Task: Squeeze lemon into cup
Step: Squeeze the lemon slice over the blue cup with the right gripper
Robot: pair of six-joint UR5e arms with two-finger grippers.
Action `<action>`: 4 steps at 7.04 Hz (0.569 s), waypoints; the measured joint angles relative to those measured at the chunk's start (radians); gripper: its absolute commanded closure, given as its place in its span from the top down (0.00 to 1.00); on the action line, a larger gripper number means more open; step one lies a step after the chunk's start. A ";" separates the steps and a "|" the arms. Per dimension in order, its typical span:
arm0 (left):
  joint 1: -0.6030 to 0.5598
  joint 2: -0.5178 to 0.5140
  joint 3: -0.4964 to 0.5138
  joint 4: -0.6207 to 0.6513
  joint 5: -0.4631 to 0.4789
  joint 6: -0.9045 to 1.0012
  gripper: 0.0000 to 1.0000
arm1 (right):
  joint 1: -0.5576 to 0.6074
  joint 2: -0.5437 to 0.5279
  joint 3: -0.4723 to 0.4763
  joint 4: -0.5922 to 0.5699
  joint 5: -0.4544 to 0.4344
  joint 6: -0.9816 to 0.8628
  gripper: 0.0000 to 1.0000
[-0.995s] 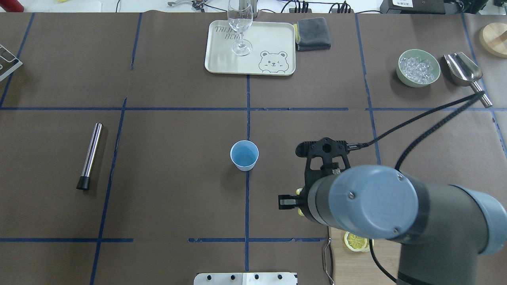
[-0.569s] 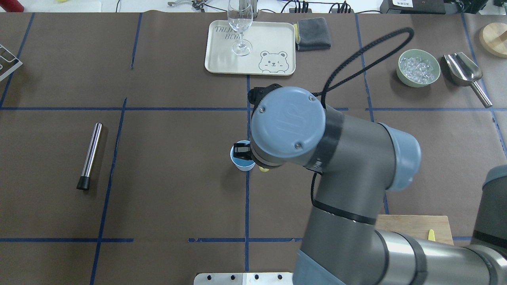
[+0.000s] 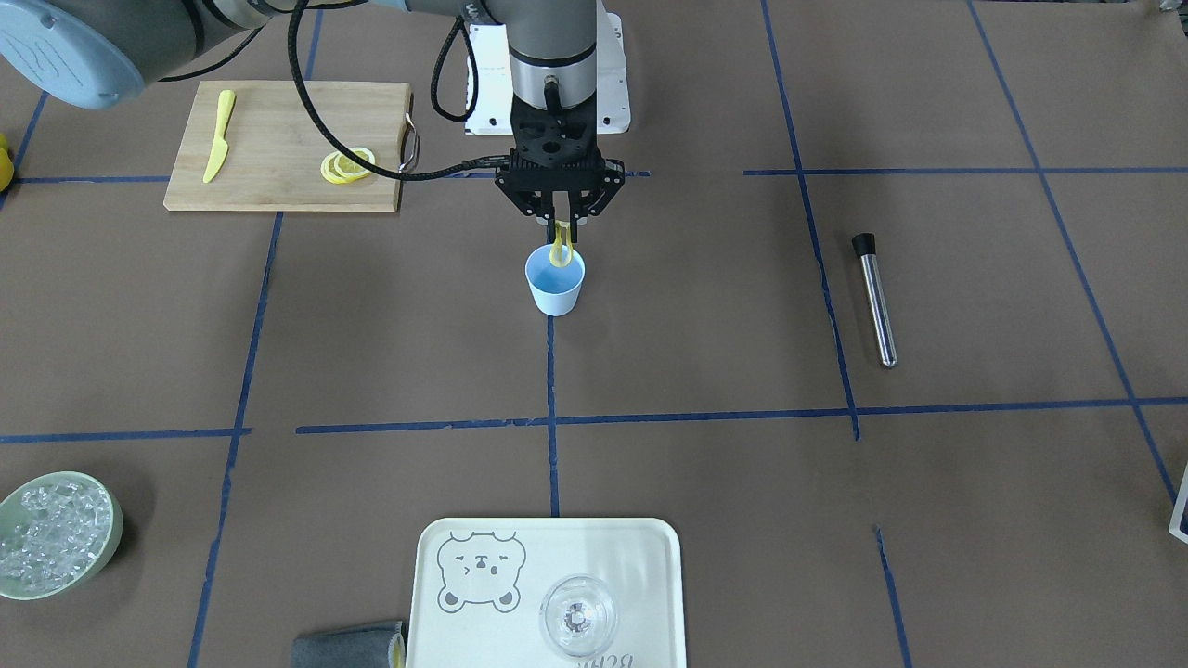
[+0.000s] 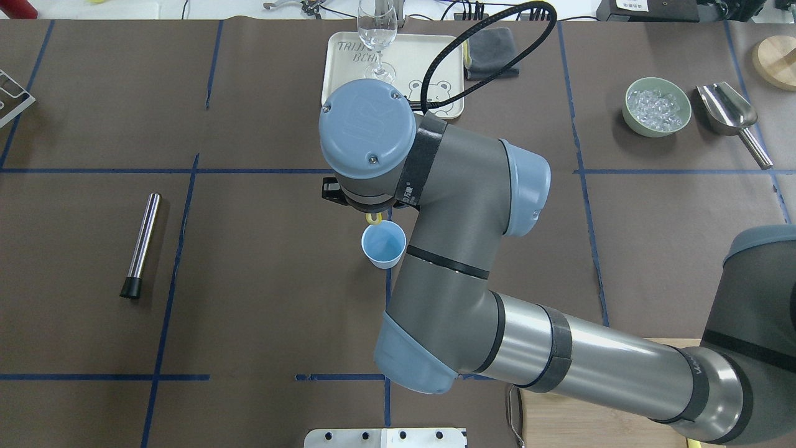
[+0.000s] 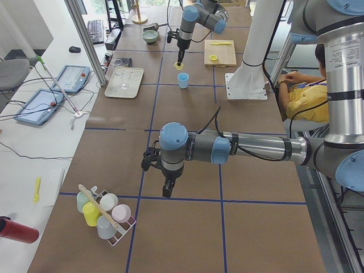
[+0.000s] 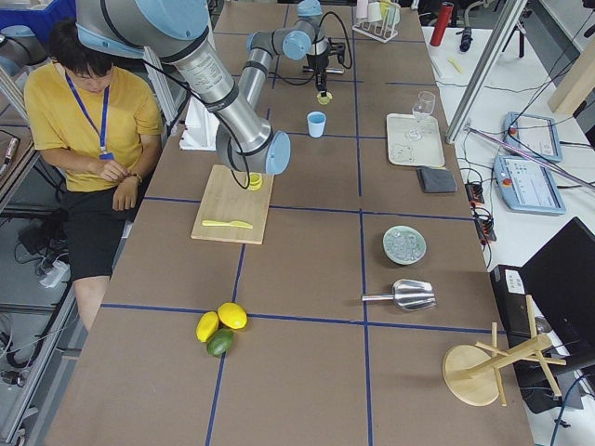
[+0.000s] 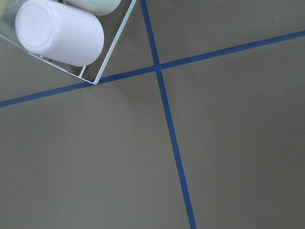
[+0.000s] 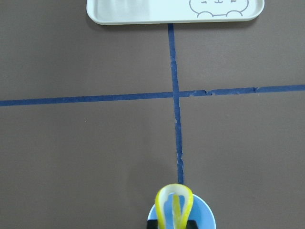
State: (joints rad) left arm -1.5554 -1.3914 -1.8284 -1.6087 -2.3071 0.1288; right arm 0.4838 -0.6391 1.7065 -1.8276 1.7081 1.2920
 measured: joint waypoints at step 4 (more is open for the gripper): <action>0.001 0.001 0.002 0.001 0.000 0.001 1.00 | -0.003 -0.006 -0.006 0.001 0.025 0.000 1.00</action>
State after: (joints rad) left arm -1.5542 -1.3908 -1.8260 -1.6076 -2.3071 0.1299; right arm 0.4806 -0.6446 1.7004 -1.8264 1.7328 1.2916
